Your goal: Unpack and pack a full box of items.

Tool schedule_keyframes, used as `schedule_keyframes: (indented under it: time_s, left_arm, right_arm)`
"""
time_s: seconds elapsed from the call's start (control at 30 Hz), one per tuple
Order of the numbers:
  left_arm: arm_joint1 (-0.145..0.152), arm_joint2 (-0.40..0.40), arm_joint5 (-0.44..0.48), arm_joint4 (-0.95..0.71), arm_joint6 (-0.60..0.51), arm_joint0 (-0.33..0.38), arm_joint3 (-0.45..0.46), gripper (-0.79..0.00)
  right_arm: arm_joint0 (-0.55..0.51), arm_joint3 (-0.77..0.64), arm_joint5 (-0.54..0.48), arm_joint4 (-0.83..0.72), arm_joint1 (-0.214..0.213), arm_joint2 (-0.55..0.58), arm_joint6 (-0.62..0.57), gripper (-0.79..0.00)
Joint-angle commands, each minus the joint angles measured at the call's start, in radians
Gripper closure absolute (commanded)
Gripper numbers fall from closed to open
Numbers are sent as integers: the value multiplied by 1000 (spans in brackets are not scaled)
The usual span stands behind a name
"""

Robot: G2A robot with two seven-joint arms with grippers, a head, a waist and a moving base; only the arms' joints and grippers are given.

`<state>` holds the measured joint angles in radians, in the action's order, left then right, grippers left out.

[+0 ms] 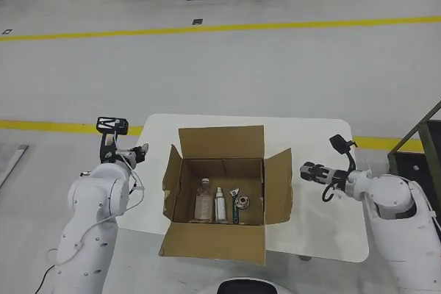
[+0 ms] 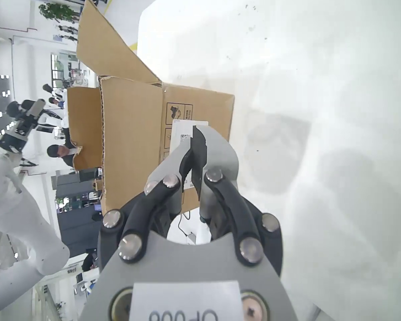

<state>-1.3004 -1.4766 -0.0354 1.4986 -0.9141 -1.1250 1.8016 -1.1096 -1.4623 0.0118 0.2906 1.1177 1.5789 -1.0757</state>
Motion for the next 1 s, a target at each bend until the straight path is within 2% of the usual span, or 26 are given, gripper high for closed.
schedule_keyframes:
  time_s: [0.0, 0.07, 0.13, 0.3, 0.53, 0.83, 0.93, 0.97]
  left_arm:
    - [6, -14, 81, 3, 61, -49, -6, 0]
    - [15, -22, 176, 42, 129, -87, -12, 0]
    - [20, -38, 207, 57, 180, -113, -27, 0]
    - [19, -34, 186, 44, 212, -127, -101, 0]
    - [13, -7, 187, -52, 225, -110, -185, 0]
    - [6, 31, 225, -195, 183, -65, -210, 0]
    - [7, 30, 240, -241, 155, -59, -213, 0]
    - [7, 28, 245, -263, 145, -58, -215, 0]
  right_arm:
    - [6, 28, -3, -91, 2, 5, -11, 0]
    - [15, 54, -5, -137, 0, 10, -31, 0]
    - [26, 72, -9, -127, -4, 3, -51, 0]
    - [45, 125, -20, -161, -3, -40, -71, 0]
    - [55, 219, -38, -345, 8, -77, -76, 0]
    - [86, 251, -89, -529, 35, -182, -82, 0]
    - [107, 243, -95, -528, 42, -232, -86, 0]
    - [118, 238, -92, -484, 43, -258, -94, 0]
